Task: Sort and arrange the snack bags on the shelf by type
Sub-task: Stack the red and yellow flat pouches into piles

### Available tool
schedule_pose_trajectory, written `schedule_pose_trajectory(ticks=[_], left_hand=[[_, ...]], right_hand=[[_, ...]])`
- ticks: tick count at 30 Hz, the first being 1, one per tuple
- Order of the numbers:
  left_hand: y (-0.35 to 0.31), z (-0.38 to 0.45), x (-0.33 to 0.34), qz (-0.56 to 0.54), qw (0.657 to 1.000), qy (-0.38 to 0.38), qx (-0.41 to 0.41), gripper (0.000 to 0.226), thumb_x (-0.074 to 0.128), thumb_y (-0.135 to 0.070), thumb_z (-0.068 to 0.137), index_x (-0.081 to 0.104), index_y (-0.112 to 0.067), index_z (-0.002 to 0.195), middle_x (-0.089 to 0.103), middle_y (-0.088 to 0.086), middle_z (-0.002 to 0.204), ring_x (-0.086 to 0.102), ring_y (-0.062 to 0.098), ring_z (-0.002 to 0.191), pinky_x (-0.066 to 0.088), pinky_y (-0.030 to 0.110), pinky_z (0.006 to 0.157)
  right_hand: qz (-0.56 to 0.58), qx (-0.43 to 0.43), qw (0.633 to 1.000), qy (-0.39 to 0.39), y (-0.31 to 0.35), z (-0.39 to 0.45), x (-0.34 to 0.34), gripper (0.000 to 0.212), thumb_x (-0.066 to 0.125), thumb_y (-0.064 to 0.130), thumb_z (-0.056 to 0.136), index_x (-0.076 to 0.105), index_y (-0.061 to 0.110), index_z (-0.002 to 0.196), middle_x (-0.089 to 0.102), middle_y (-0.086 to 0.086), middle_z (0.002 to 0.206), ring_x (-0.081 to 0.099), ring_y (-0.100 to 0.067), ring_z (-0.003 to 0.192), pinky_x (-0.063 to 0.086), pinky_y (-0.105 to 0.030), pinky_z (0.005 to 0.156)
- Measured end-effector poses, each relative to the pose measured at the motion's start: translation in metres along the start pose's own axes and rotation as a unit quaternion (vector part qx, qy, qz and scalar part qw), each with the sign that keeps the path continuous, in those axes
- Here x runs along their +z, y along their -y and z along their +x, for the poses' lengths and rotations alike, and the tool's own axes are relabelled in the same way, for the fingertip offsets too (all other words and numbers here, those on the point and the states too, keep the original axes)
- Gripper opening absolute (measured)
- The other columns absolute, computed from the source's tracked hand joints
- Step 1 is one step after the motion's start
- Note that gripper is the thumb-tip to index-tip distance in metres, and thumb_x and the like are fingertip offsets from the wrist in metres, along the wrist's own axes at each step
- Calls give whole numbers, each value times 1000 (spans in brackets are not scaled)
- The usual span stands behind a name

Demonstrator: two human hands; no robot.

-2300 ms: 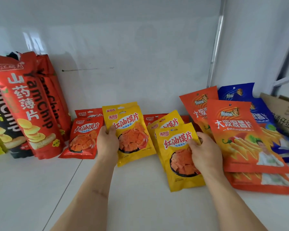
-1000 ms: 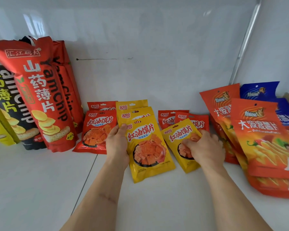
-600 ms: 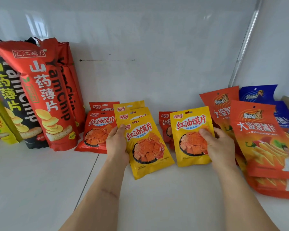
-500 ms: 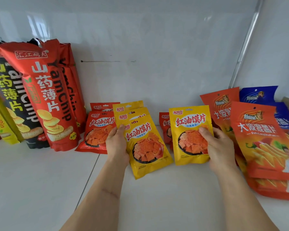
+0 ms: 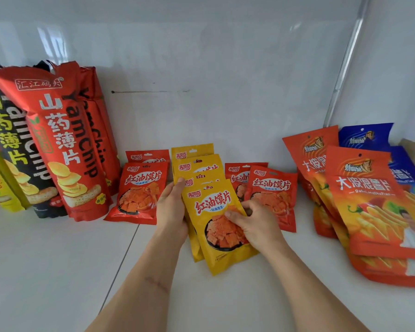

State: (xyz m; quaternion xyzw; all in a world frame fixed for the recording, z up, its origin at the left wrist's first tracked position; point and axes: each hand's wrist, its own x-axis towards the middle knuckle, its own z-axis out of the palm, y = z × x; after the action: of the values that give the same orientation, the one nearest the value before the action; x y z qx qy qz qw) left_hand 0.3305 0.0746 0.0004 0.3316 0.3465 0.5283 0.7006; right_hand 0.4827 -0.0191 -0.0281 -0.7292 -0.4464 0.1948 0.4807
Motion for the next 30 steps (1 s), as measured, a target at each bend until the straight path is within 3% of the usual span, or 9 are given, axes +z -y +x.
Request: schedule_pose_trajectory(ticks=[8, 11, 15, 17, 20, 24, 26, 30], left_hand=[[0, -10, -1, 95, 992, 67, 40, 28, 74, -26, 89, 69, -15, 114, 78, 7, 103, 76, 30, 92, 61, 49, 83], [-1, -9, -2, 101, 993, 59, 31, 24, 71, -23, 92, 69, -15, 114, 78, 8, 102, 76, 31, 90, 61, 49, 81], [-5, -10, -2, 77, 996, 53, 3, 25, 69, -21, 94, 68, -13, 117, 78, 10, 101, 76, 31, 88, 62, 45, 76], [-8, -11, -1, 68, 996, 54, -7, 26, 70, -22, 93, 69, -13, 118, 78, 11, 102, 76, 33, 89, 61, 48, 79], [-12, -13, 2, 60, 996, 59, -11, 27, 72, -23, 91, 70, -14, 117, 78, 12, 104, 76, 34, 92, 59, 51, 84], [-15, -16, 6, 70, 995, 62, -16, 29, 72, -23, 91, 69, -14, 119, 77, 12, 105, 75, 34, 94, 58, 54, 88], [-18, -15, 6, 89, 994, 62, -17, 30, 71, -24, 91, 68, -14, 120, 77, 11, 105, 75, 34, 94, 59, 53, 86], [-31, -11, 7, 126, 989, 69, -27, 27, 70, -24, 93, 69, -15, 118, 78, 11, 104, 76, 32, 90, 61, 47, 76]], right_hand=[[12, 22, 1000, -9, 0, -4, 1, 34, 74, 49, 82, 63, 22, 100, 65, 15, 90, 62, -7, 84, 43, -18, 63], [14, 12, 1000, -1, 1, -6, -2, 36, 72, 52, 82, 61, 24, 102, 64, 15, 95, 61, -8, 88, 43, -19, 66], [57, -18, 998, 13, 0, -5, -5, 63, 64, 66, 81, 55, 27, 130, 59, 12, 125, 57, -10, 114, 47, -31, 96], [97, -23, 994, 43, 1, -5, -6, 69, 57, 74, 80, 54, 32, 135, 59, 14, 130, 57, -10, 120, 47, -39, 104], [147, -20, 984, 100, 5, -8, -7, 47, 56, 62, 88, 62, 35, 125, 66, 18, 119, 62, -6, 111, 50, -31, 98], [192, -13, 977, 91, 6, -8, -6, 25, 63, 41, 93, 69, 26, 112, 72, 15, 107, 67, -4, 100, 51, -11, 75], [207, -2, 975, 83, 6, -7, -2, 17, 66, 35, 93, 69, 25, 105, 72, 12, 102, 68, -5, 95, 51, -10, 69], [221, 11, 973, 68, 7, -5, 8, 16, 68, 36, 91, 68, 25, 102, 73, 10, 100, 69, -9, 93, 54, -20, 74]])
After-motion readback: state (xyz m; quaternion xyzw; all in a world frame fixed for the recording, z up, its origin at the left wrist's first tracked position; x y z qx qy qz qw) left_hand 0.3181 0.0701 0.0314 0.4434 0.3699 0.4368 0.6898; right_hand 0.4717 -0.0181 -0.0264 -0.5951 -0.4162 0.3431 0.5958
